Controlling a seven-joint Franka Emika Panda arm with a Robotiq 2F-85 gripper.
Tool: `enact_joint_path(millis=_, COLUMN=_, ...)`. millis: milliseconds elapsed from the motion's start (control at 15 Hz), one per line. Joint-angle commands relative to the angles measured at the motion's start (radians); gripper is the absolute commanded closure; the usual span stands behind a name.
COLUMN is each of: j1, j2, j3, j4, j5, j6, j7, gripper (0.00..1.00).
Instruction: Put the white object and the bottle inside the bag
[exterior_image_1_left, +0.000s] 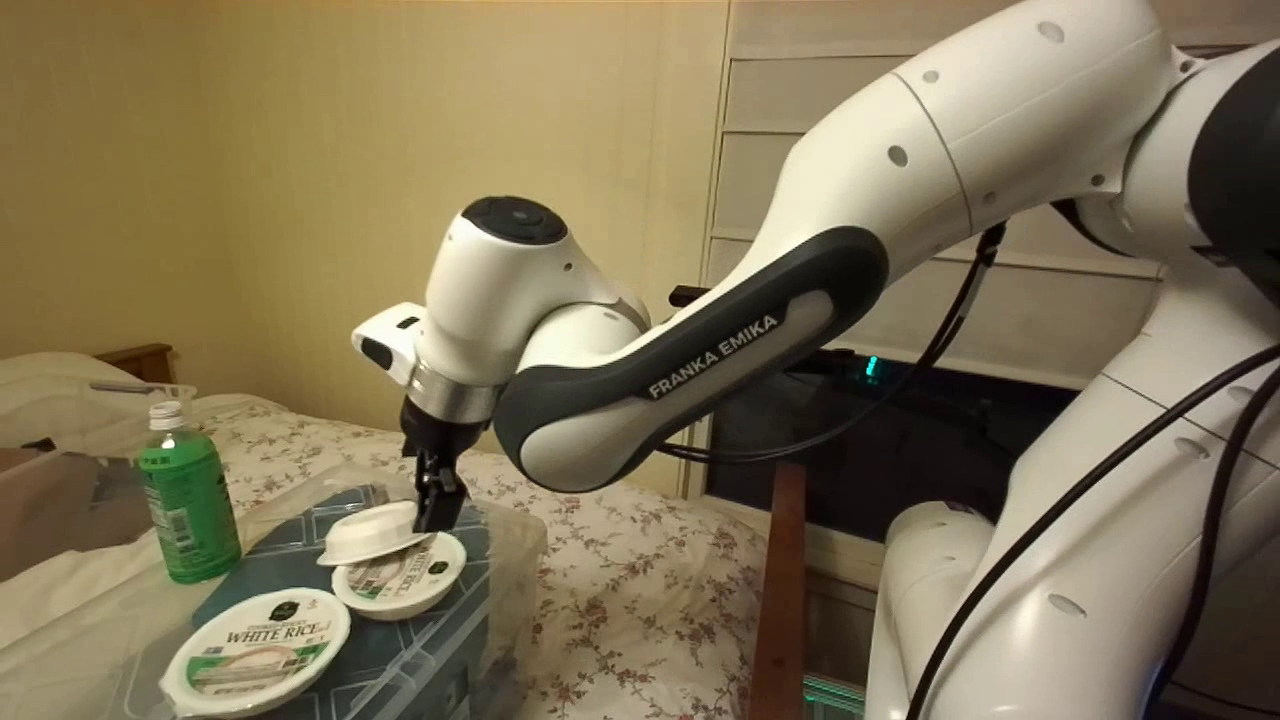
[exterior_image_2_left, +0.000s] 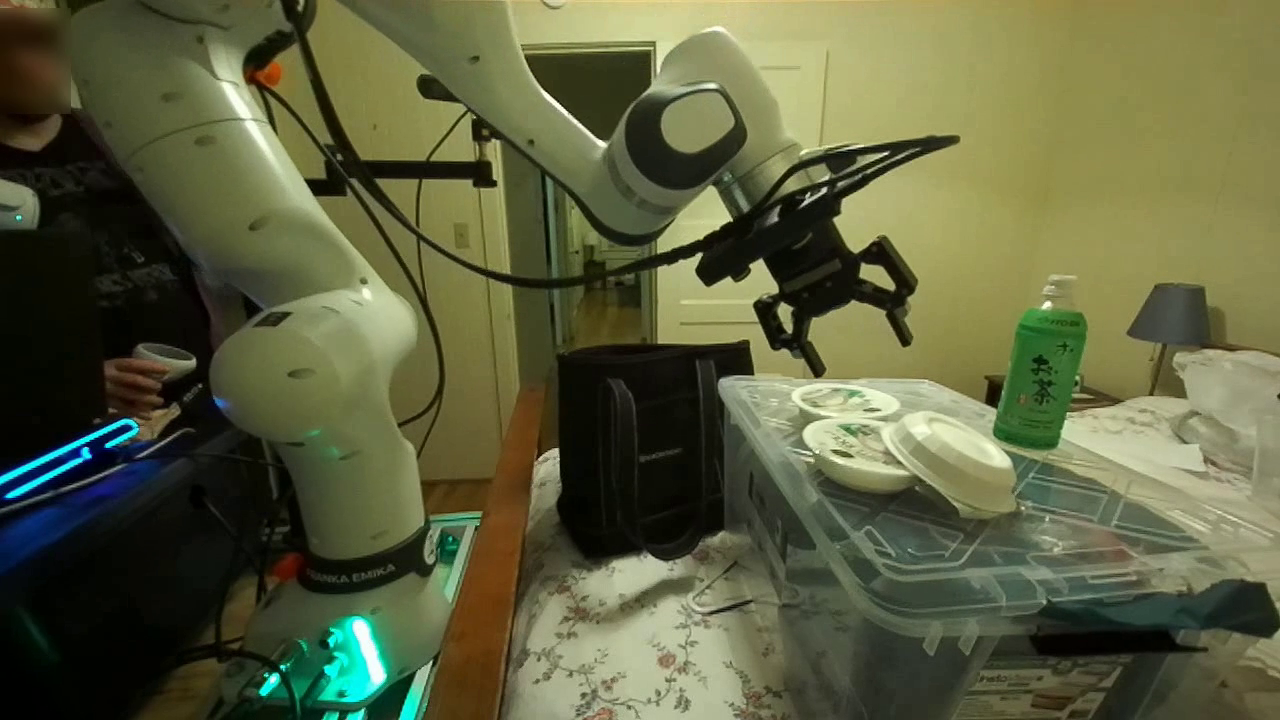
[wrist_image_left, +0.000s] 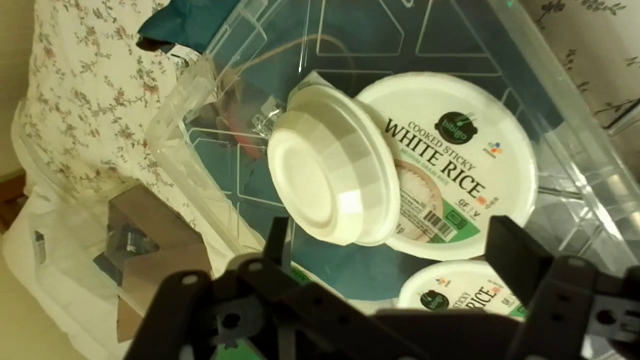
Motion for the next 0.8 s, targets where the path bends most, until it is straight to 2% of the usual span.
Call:
enact_joint_path(millis=0, j1=-0.064, j2=0.096, j3=0.032, j4=0.015, j5=-0.118, j6=0.098, j7=0.065, gripper=0.00)
enact_joint_path(millis=267, j1=-0.095, j2=0.175, j3=0.043, j4=0.043, j5=-0.235, j6=0.169, j7=0.116, gripper=0.00)
enact_joint_path(millis=600, j1=-0.102, j2=0.245, j3=0.060, j4=0.077, j5=-0.303, j6=0.183, j7=0.158, gripper=0.00)
enact_joint_path(millis=733, j1=-0.118, j2=0.261, j3=0.067, j4=0.098, j5=-0.379, j6=0.181, j7=0.213, gripper=0.00)
